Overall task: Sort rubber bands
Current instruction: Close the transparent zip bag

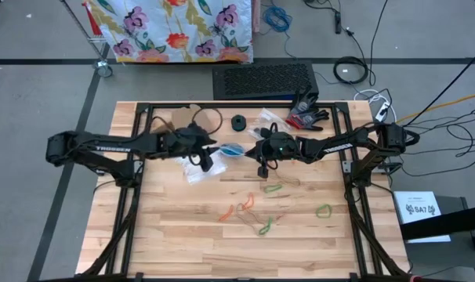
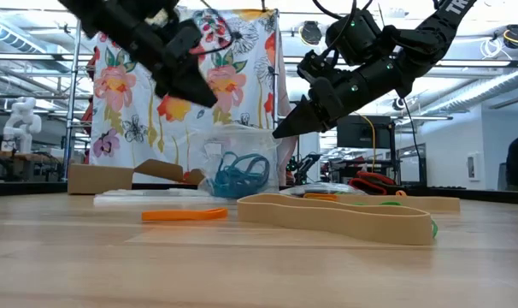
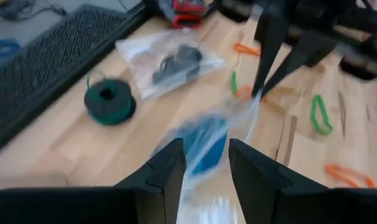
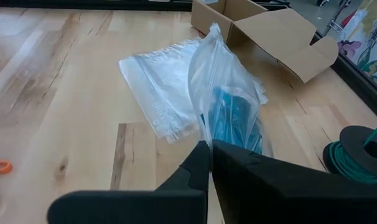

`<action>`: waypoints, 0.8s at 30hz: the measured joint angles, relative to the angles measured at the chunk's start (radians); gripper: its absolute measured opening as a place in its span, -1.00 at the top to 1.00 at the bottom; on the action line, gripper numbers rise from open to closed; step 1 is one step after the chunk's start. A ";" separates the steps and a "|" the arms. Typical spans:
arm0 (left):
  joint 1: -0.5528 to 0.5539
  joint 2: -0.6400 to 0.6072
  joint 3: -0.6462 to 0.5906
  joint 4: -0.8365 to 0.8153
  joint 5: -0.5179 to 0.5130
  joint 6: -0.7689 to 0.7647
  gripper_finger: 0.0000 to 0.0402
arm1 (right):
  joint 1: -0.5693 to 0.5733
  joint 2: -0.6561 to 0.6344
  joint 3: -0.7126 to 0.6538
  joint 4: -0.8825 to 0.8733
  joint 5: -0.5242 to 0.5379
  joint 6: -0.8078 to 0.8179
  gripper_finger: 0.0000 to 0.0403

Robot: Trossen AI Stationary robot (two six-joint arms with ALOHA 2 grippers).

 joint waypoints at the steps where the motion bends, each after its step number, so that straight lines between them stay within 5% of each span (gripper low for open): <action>1: -0.002 -0.008 -0.030 0.033 -0.005 -0.018 0.36 | 0.000 0.000 0.000 0.000 0.000 0.003 1.00; 11: -0.009 -0.101 -0.298 0.221 -0.010 -0.147 0.36 | 0.000 -0.014 0.000 0.001 0.000 0.010 1.00; 18: -0.009 -0.072 -0.364 0.378 -0.035 0.011 0.36 | 0.000 -0.030 0.000 0.014 -0.008 0.018 1.00; 24: -0.009 -0.023 -0.369 0.460 -0.035 0.116 0.36 | -0.006 -0.031 0.000 0.054 -0.138 0.040 1.00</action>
